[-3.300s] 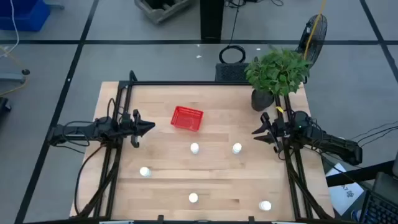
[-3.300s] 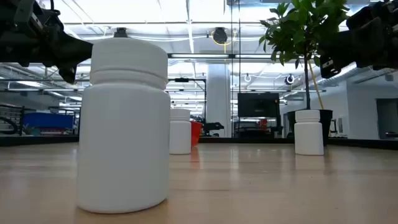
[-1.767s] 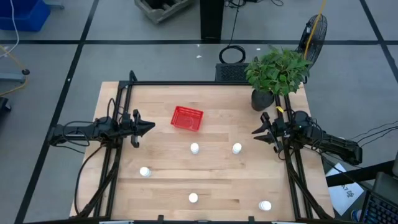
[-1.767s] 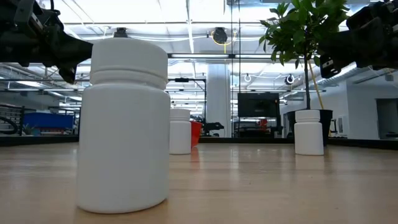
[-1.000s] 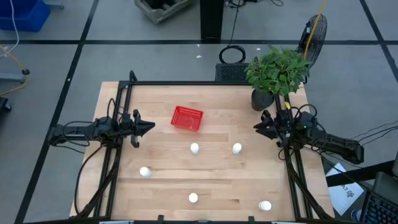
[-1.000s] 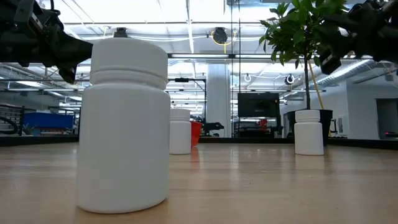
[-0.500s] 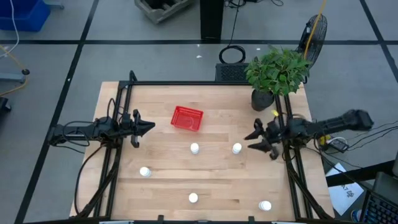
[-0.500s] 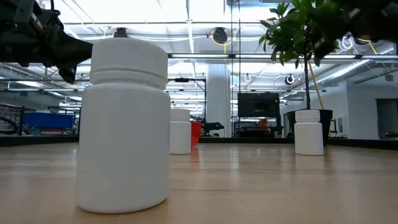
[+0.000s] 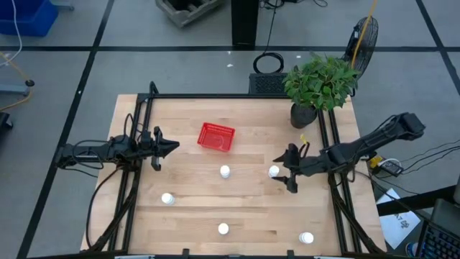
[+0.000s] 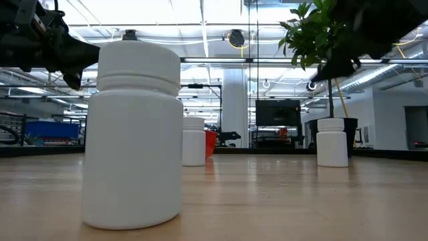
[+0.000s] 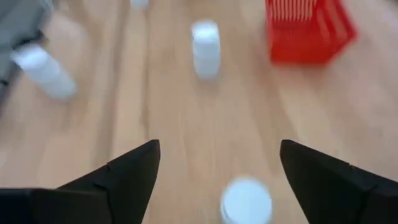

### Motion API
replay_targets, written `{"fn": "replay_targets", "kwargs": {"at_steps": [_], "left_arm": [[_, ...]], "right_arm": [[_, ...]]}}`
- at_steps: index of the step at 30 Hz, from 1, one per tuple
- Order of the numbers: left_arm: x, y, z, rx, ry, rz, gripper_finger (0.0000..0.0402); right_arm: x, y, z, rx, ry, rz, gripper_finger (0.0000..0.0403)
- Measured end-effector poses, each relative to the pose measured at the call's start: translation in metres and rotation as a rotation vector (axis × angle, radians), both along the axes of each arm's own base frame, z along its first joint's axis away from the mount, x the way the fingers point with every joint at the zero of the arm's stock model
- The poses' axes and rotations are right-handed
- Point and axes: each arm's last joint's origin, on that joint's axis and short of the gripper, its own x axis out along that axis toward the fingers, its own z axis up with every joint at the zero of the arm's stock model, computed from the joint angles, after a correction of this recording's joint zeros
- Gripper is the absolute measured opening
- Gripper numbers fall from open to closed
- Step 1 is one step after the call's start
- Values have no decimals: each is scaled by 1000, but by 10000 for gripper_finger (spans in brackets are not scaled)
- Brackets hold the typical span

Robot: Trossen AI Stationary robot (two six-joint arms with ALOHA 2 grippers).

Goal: Pick and place pill bottles into a basket
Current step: Put the white pill bottle into the red basket

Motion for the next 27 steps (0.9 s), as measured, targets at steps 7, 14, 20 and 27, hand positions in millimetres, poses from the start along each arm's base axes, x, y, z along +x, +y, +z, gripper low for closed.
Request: {"fn": "replay_targets", "kwargs": {"at_steps": [7,14,20,27], "left_arm": [[0,0,0,0,0,1,37],[0,0,0,0,0,1,37],[0,0,0,0,0,1,37],[0,0,0,0,0,1,37]], "right_arm": [[-1,-4,-12,-55,89,-89,321],[2,-3,-19,-65,128,-97,322],[7,-1,-32,-77,196,-113,321],[11,1,-41,-80,231,-121,320]]}}
